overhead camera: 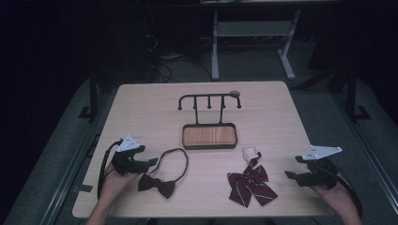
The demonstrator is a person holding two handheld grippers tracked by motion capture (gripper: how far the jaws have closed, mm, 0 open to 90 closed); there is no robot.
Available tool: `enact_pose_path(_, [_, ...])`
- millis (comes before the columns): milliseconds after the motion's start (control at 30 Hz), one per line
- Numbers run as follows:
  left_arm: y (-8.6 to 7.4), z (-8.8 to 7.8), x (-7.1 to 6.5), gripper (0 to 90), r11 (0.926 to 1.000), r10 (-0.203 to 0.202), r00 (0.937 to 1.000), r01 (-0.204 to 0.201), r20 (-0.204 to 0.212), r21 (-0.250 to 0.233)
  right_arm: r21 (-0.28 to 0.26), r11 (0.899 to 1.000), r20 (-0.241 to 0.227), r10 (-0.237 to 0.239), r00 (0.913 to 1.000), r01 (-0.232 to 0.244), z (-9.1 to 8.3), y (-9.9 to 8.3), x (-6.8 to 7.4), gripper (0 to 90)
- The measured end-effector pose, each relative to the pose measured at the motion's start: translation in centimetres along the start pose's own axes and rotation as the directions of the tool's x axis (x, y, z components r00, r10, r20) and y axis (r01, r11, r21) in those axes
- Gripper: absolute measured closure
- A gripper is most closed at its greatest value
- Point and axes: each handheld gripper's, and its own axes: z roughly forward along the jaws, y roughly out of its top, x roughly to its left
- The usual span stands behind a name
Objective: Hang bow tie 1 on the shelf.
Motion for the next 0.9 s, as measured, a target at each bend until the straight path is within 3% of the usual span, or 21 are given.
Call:
enact_pose_path(333, [-0.2, -0.3, -0.1, 23.3, 0.9999, 0.012, 0.9999, -0.012, 0.003, -0.006, 0.036, 0.999, -0.030, -0.038, 0.9988, 0.039, 0.8, 1.3, 1.1, 30.4])
enact_pose_path(500, [-0.3, -0.3, -0.1, 23.3, 0.9999, 0.016, 0.9999, -0.016, -0.004, 0.005, 0.037, 0.998, -0.091, -0.045, 0.9949, 0.048, 0.6, 2.3, 1.8, 34.4])
enact_pose_path(633, [-0.2, -0.6, 0.1, 23.4, 0.9999, 0.015, 0.9997, -0.015, -0.019, -0.005, 0.055, 0.994, -0.122, -0.084, 0.9889, 0.091, 1.0, 3.8, 2.4, 36.9])
enact_pose_path(900, [-0.3, -0.4, 0.0, 23.3, 0.9997, 0.025, 0.9996, -0.025, -0.013, 0.004, 0.088, 0.989, -0.136, -0.108, 0.9848, 0.121, 1.2, 5.5, 2.9, 44.1])
